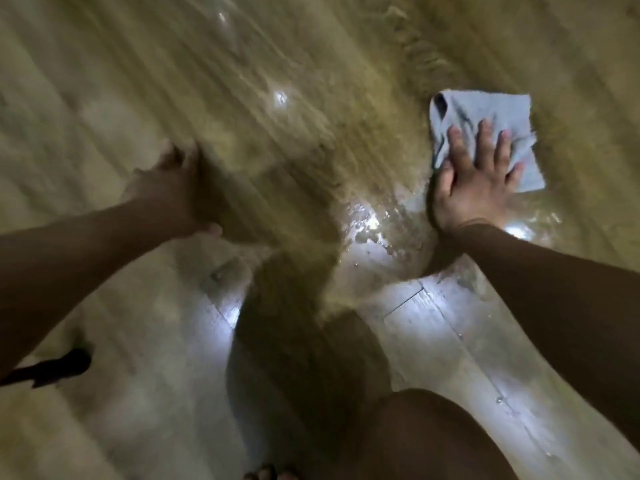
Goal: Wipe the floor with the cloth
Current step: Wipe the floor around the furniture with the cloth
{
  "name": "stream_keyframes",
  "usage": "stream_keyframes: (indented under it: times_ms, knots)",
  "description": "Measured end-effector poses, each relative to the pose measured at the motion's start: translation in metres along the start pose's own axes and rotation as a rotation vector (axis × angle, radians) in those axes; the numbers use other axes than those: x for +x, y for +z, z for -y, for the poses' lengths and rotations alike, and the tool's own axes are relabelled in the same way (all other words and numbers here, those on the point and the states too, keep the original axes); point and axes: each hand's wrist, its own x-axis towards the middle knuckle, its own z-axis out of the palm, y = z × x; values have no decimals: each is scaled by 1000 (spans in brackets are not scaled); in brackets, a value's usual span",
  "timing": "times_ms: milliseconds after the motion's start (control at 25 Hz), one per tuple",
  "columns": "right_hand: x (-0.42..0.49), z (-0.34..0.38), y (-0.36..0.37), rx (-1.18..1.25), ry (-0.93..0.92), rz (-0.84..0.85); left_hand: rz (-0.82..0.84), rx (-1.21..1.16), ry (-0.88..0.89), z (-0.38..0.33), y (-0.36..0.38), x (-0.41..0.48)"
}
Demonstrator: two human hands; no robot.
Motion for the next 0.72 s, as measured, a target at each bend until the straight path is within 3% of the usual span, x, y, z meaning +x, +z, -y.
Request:
stream_keyframes:
  times_ms: [200, 360, 400, 480, 560, 600, 640, 720]
  knots:
    - [-4, -3, -1, 17, -24, -58, -75, -8, -2, -3, 7, 8]
    - [-44, 28, -5, 10, -57, -15, -60, -271, 184, 23, 30, 7]
    - [-89, 48, 7, -1, -128, -11, -73, -369, 207, 15, 54, -6]
    - [-209, 93, 31, 104, -427, 43, -72, -626, 51, -28, 101, -66]
    - [-301, 119, 37, 183, -832, 231, -284, -601, 61, -92, 221, -204]
    - [-309, 117, 33, 197, -949, 325, -224, -619, 21, -125, 272, -258]
    - [-293, 101, 33, 229, -919, 355, -188, -653, -3, -146, 310, -292]
    - [-215, 41, 17, 241, -645, 218, -14, -804, -39, -141, 278, -285]
